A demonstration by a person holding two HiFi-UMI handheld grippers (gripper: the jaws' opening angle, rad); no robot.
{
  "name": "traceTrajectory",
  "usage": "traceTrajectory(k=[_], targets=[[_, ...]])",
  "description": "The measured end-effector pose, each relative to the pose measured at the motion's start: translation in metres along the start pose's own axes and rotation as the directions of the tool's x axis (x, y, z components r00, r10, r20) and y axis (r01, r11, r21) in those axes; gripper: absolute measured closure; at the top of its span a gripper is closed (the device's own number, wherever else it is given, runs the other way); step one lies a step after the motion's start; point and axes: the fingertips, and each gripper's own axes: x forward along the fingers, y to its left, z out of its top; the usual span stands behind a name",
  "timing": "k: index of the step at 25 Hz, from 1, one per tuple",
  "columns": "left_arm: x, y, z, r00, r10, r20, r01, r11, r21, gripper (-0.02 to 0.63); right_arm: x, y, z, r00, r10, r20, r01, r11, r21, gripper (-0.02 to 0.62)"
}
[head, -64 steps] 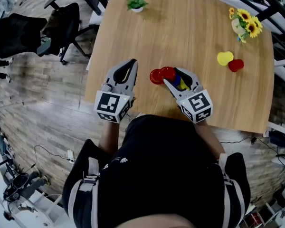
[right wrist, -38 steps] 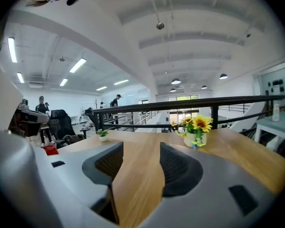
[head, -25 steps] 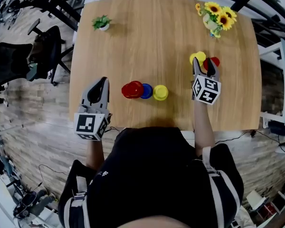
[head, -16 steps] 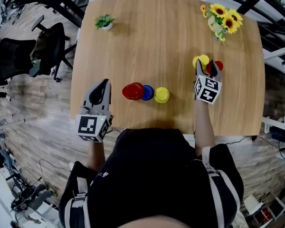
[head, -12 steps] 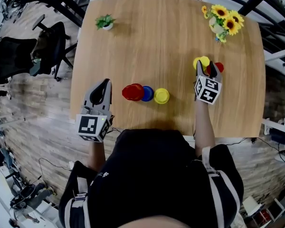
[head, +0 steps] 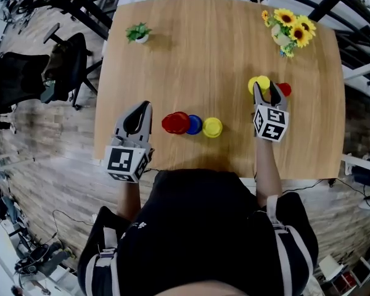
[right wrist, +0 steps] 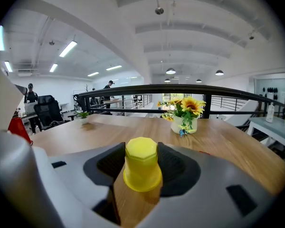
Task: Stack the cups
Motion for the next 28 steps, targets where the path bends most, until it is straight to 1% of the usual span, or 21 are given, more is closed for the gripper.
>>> traceTrajectory(k=[3,9,14,19,21,24,28], targets=[[0.004,0.001,0.005,1.000,-0.021,0.020,0.021,1.000,0.001,0.592,-0.011,0.016,0.009,0.999,0.036,0.017,-0.036,0.999,-0.006,0.379],[0.010,-0.001,0.011,0.996,-0.071,0.052,0.071,0.997,-0.005,0.592,-0.037,0.053,0.024,0.994,0.106,0.034,-0.103,0.993,-0.063,0.379],[0.014,-0.008,0.016,0.989,-0.124,0.078,0.124,0.992,0.008,0.592,-0.063,0.082,0.034,0.985,0.165,0.056,-0.161,0.984,-0.076,0.379],[0.014,-0.012,0.017,0.982,-0.170,0.085,0.169,0.985,0.019,0.591,-0.087,0.107,0.043,0.976,0.207,0.071,-0.200,0.975,-0.094,0.379],[0.013,-0.013,0.019,0.979,-0.182,0.097,0.180,0.983,0.027,0.592,-0.096,0.116,0.045,0.973,0.220,0.074,-0.213,0.972,-0.101,0.379],[0.011,-0.014,0.019,0.977,-0.189,0.100,0.189,0.982,0.016,0.592,-0.108,0.128,0.048,0.967,0.243,0.075,-0.234,0.965,-0.114,0.379],[0.012,-0.015,0.019,0.973,-0.204,0.106,0.203,0.979,0.012,0.592,-0.118,0.147,0.051,0.955,0.290,0.070,-0.279,0.951,-0.131,0.379]])
